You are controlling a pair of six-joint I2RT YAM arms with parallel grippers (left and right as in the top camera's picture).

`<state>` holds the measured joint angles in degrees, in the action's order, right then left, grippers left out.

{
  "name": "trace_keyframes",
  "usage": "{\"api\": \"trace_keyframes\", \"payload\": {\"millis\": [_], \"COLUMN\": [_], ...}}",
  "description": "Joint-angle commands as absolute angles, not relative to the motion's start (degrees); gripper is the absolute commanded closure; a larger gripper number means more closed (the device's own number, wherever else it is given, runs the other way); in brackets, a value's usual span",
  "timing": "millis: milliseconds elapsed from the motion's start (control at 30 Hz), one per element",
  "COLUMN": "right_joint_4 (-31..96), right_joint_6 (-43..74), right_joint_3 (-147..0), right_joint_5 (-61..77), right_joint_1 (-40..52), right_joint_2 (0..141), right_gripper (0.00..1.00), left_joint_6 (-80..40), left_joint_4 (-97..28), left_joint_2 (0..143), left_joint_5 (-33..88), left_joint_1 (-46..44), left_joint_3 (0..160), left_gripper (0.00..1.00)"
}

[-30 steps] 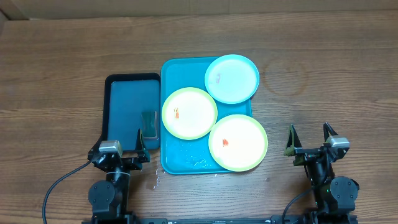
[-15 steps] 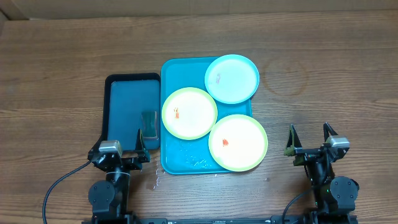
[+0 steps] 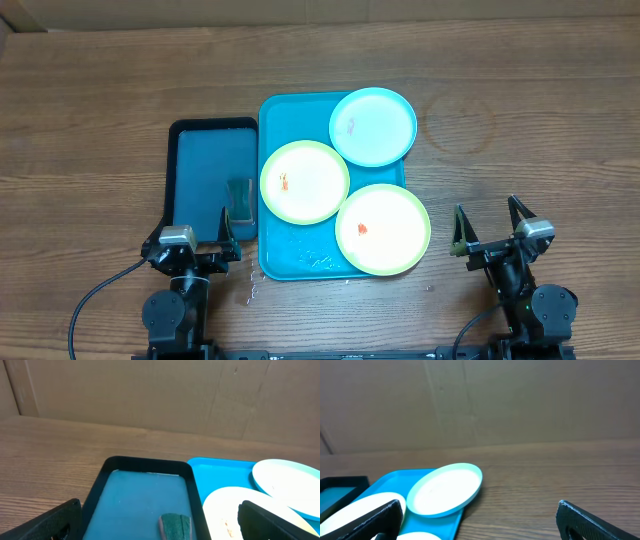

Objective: Clean dirty plates on tray and stack at the side
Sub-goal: 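Move the right gripper over the blue tray toward the lower yellow plate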

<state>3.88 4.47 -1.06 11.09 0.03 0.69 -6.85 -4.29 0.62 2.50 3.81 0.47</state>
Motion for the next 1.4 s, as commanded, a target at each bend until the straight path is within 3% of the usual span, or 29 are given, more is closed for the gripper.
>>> {"api": "trace_keyframes", "payload": {"millis": [0,867,1367], "right_joint_4": [3.51,1.39,6.92], "right_joint_6": [4.67,4.67,9.19], "right_joint_3": [-0.45,-1.65,-23.11], "right_joint_5": [13.39,12.10,13.98], "right_joint_1": [-0.05,-0.05,-0.05], "right_joint_2": [0.16,0.16,7.86], "right_gripper": [0.00,0.00,0.00], "left_joint_6": [-5.76,-5.76,-5.76], "left_joint_4": [-4.43,-4.43,-4.43], "left_joint_2": [0.25,0.25,0.25], "left_joint_5": [1.91,1.91,1.91], "left_joint_1": [3.57,3.57,3.57], "left_joint_3": [0.27,0.27,0.27], "left_gripper": [0.00,0.00,0.00]}}
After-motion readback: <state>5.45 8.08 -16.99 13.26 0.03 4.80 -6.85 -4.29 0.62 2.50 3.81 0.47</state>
